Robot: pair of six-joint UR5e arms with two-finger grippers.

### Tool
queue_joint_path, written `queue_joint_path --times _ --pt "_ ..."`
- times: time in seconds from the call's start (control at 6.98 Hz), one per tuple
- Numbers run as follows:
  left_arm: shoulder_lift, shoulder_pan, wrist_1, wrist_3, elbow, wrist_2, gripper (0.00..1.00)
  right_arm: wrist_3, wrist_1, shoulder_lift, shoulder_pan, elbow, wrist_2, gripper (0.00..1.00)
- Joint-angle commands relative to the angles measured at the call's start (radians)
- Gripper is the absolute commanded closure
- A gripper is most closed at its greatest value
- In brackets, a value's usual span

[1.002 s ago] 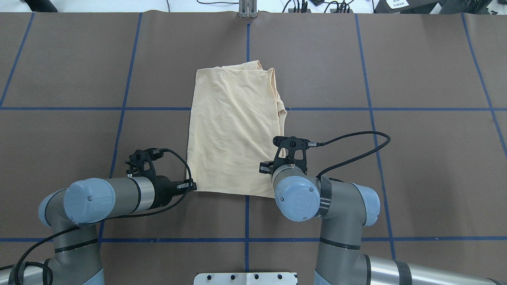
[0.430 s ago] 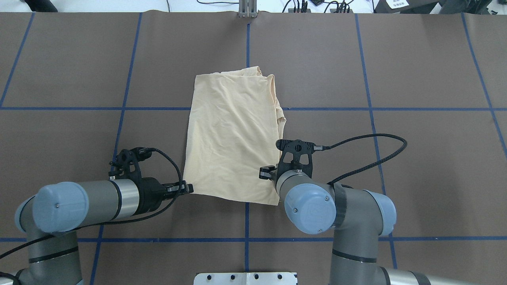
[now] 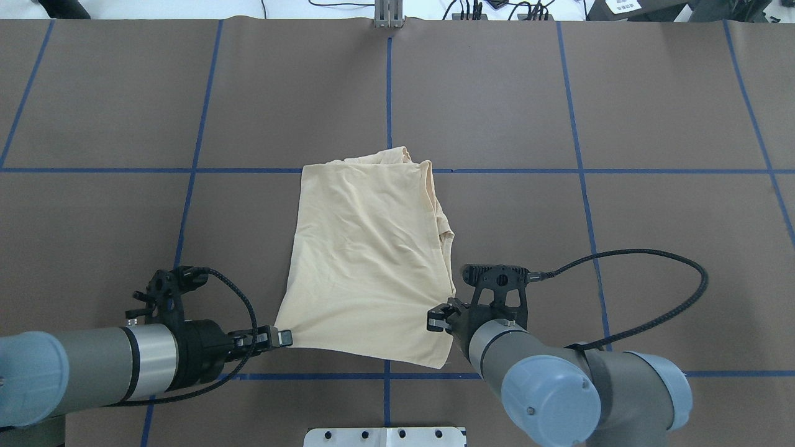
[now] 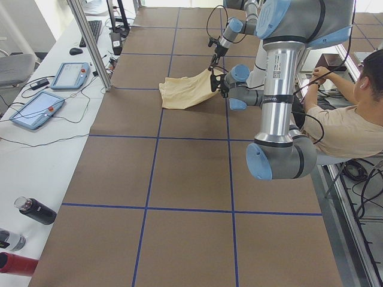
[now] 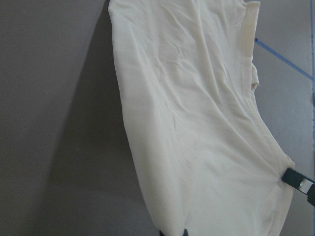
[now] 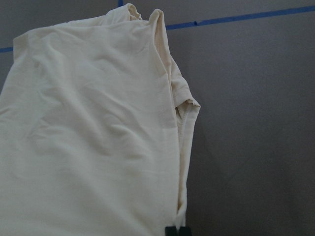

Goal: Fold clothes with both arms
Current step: 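Lift the near edge with both grippers and fold it toward the far edge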

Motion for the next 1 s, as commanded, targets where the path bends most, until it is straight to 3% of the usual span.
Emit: queue_joint_path --times 0.0,0.29,0.57,0.86 --pt "-0.012 0.021 0.121 -0.007 -0.076 0.0 1.0 -0.002 -0.004 -0.023 -0.024 0.037 -0.004 1.0" --pt "-0.172 -0.049 0.299 0.054 -0.001 -0.019 1.0 -0.035 -0.017 0.08 0.082 -0.087 0.016 1.0" --pt "-0.262 -0.154 0.313 0.124 0.123 -0.022 1.0 -0.042 -0.015 0.187 0.168 -0.204 0.025 1.0" --pt "-0.361 -0.273 0.414 0.232 0.185 -0.028 1.0 -0.088 -0.011 0.241 0.23 -0.289 0.027 1.0"
